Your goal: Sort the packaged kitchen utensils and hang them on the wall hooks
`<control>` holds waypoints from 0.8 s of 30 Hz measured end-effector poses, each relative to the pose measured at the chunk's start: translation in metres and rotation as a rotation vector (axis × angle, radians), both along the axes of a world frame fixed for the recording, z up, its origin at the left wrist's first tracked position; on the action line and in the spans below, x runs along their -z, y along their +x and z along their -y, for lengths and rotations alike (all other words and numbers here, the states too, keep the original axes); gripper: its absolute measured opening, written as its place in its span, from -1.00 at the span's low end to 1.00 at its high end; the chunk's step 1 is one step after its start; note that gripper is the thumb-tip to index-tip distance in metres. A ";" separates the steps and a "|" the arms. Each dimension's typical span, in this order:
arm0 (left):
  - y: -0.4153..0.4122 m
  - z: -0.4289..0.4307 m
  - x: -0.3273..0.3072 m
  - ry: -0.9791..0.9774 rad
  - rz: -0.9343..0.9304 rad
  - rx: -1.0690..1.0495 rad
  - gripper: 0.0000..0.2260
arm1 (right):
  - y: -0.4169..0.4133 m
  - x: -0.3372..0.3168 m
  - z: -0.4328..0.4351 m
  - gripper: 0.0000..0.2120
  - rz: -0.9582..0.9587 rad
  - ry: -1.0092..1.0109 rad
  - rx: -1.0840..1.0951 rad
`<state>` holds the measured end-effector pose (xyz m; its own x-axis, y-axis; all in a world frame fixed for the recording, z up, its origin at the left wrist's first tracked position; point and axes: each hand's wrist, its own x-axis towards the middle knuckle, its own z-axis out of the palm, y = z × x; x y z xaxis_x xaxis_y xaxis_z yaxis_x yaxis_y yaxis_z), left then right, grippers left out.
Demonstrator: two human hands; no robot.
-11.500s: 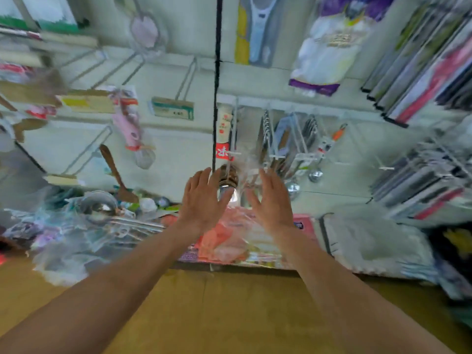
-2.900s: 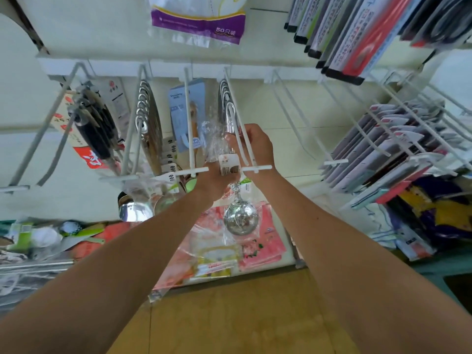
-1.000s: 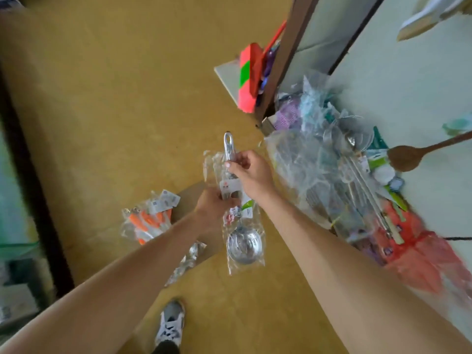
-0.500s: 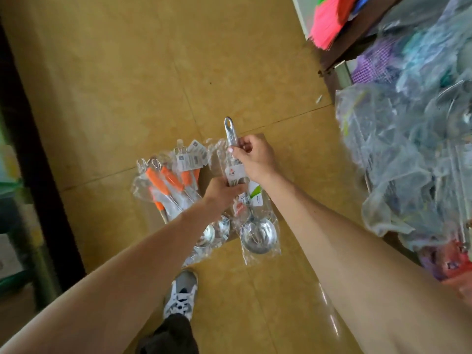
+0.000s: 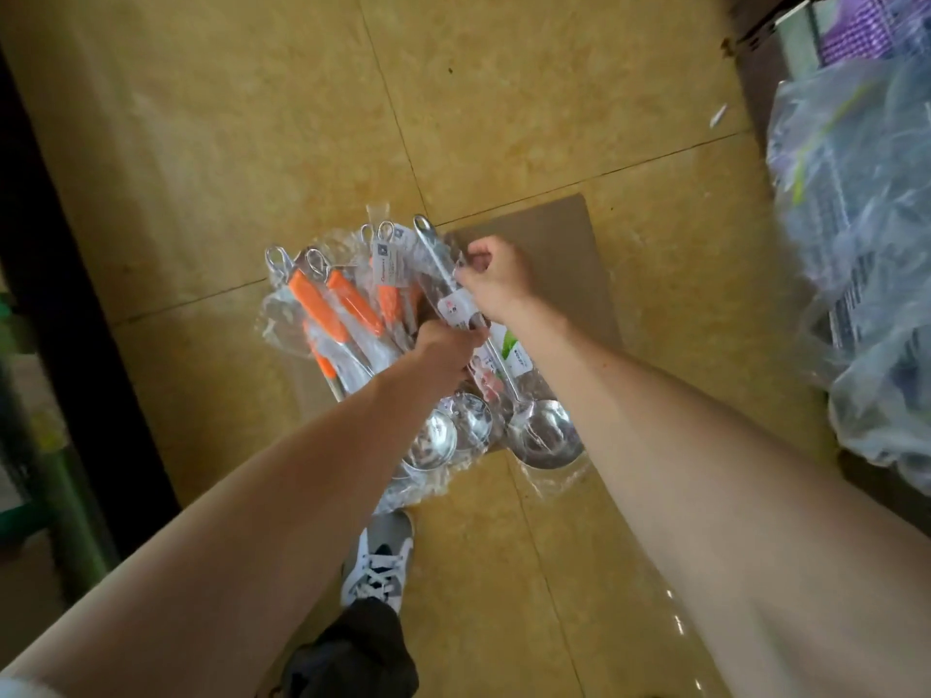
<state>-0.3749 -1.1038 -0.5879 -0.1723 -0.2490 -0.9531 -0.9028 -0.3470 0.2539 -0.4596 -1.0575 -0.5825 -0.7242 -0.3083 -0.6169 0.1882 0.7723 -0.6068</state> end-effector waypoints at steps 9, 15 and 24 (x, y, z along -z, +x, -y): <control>-0.006 -0.002 -0.015 -0.082 0.000 -0.092 -0.52 | 0.007 -0.019 -0.030 -0.52 0.009 0.037 0.013; -0.007 0.009 -0.065 -0.191 0.017 0.122 -0.59 | 0.011 -0.070 -0.060 -0.50 -0.023 0.033 0.026; -0.059 -0.033 -0.188 -0.664 -0.314 0.798 -0.44 | -0.014 -0.184 -0.117 -0.47 -0.263 0.052 0.030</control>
<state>-0.4341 -1.0707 -0.4003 -0.7261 -0.4068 -0.5543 -0.6691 0.6036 0.4336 -0.4735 -0.9409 -0.3980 -0.8698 -0.2570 -0.4211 0.0528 0.8002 -0.5975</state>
